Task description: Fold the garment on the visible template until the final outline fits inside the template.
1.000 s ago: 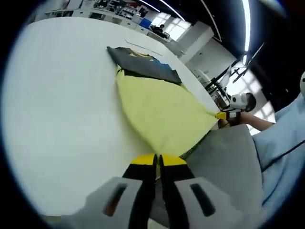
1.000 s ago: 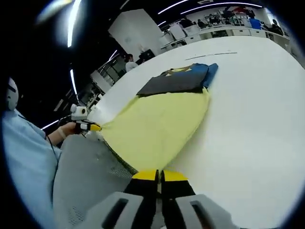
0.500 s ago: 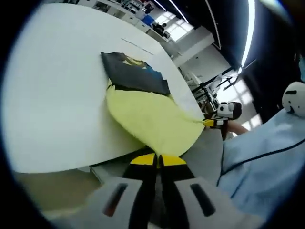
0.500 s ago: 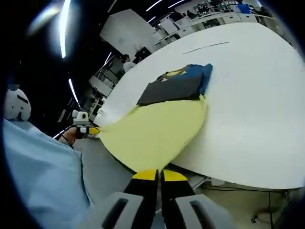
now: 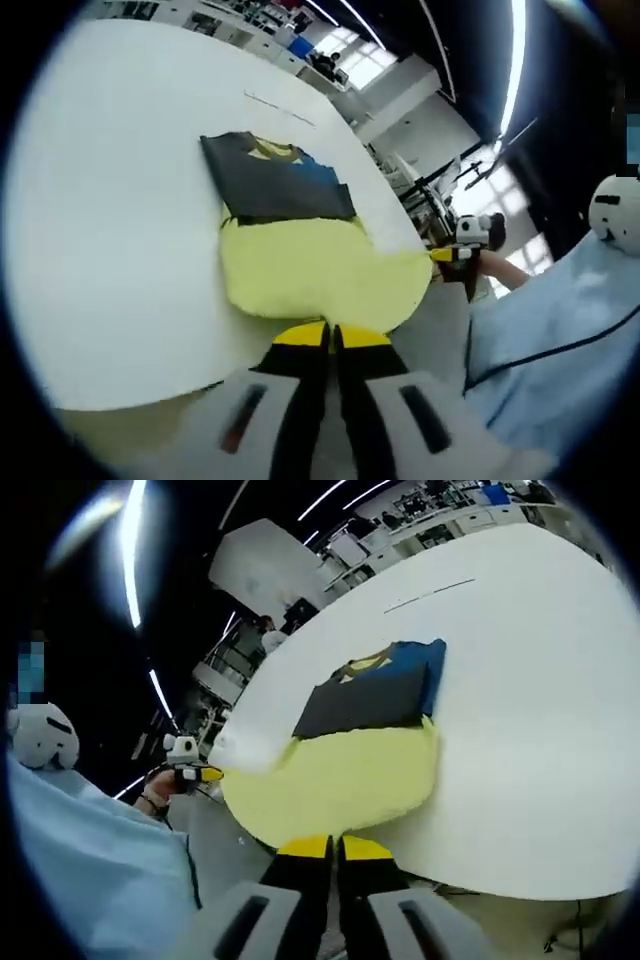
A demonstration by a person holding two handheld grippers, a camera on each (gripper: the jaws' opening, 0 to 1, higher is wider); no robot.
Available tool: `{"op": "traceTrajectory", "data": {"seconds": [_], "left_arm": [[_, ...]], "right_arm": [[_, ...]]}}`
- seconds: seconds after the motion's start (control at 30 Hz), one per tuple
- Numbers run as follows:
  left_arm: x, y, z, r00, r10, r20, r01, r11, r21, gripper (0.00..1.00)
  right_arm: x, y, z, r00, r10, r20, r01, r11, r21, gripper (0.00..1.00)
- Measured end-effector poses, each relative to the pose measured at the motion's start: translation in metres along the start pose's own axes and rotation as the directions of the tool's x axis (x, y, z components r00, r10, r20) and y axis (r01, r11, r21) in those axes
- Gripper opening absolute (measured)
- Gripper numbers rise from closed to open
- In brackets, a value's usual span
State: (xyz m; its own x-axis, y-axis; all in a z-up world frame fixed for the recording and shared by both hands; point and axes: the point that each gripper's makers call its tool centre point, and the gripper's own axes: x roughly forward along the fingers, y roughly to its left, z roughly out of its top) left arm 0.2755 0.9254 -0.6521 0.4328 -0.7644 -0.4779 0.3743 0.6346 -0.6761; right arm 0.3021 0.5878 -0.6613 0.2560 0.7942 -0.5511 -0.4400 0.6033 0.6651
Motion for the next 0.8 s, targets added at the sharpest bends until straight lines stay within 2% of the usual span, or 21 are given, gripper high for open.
{"op": "traceTrajectory", "data": {"seconds": [0.07,0.1,0.13,0.17,0.2,0.23,0.27,0.3,0.33,0.43,0.47,0.6,0.7,0.8], "left_arm": [[0.002,0.006,0.028,0.998,-0.002,0.056,0.002,1.0,0.002,0.0],[0.003,0.008,0.039,0.997,-0.006,0.078,0.003,0.999,0.039,0.0],[0.006,0.014,0.052,0.996,0.005,0.092,-0.01,0.999,0.052,0.0],[0.008,0.019,0.06,0.995,0.018,0.093,-0.023,0.998,0.056,0.0],[0.011,0.022,0.07,0.994,0.018,0.105,-0.029,0.994,0.103,0.0],[0.013,0.024,0.077,0.993,0.014,0.113,-0.026,0.994,0.104,0.0],[0.018,0.029,0.087,0.993,0.019,0.115,-0.031,0.994,0.103,0.0],[0.022,0.032,0.095,0.992,0.017,0.126,-0.035,0.99,0.136,0.0],[0.028,0.038,0.103,0.992,0.017,0.127,-0.032,0.993,0.117,0.0],[0.044,0.049,0.116,0.99,0.043,0.137,-0.059,0.991,0.117,0.0],[0.047,0.055,0.124,0.988,0.045,0.145,-0.065,0.989,0.133,0.0],[0.051,0.066,0.149,0.979,0.039,0.199,-0.06,0.993,0.103,0.0],[0.058,0.074,0.164,0.975,0.047,0.218,-0.07,0.993,0.097,0.0],[0.067,0.088,0.17,0.975,0.074,0.209,-0.094,0.991,0.09,0.0]], "right_arm": [[0.003,0.002,0.018,1.0,-0.003,0.031,0.003,1.0,-0.018,0.0],[0.006,0.004,0.033,0.998,0.002,0.062,0.0,0.999,-0.033,0.0],[0.006,0.003,0.037,0.998,0.001,0.07,0.001,1.0,-0.031,0.0],[0.009,0.005,0.052,0.995,0.007,0.096,-0.004,0.999,-0.036,0.0],[0.011,0.004,0.062,0.993,0.008,0.119,-0.002,0.999,-0.046,0.0],[0.013,0.003,0.072,0.992,-0.002,0.124,0.009,0.999,-0.052,0.0],[0.015,0.0,0.079,0.992,-0.01,0.123,0.021,0.996,-0.091,0.0],[0.017,-0.002,0.086,0.992,-0.019,0.128,0.034,0.992,-0.12,0.0],[0.02,-0.005,0.097,0.99,-0.034,0.136,0.051,0.992,-0.119,0.0],[0.027,-0.01,0.123,0.983,-0.041,0.178,0.065,0.989,-0.134,0.0],[0.031,-0.012,0.134,0.98,-0.04,0.196,0.074,0.983,-0.17,0.0],[0.042,-0.024,0.165,0.972,-0.051,0.231,0.098,0.976,-0.193,0.0],[0.05,-0.036,0.181,0.966,-0.069,0.251,0.124,0.97,-0.207,0.0],[0.06,-0.053,0.193,0.962,-0.094,0.255,0.149,0.966,-0.209,0.0]]}}
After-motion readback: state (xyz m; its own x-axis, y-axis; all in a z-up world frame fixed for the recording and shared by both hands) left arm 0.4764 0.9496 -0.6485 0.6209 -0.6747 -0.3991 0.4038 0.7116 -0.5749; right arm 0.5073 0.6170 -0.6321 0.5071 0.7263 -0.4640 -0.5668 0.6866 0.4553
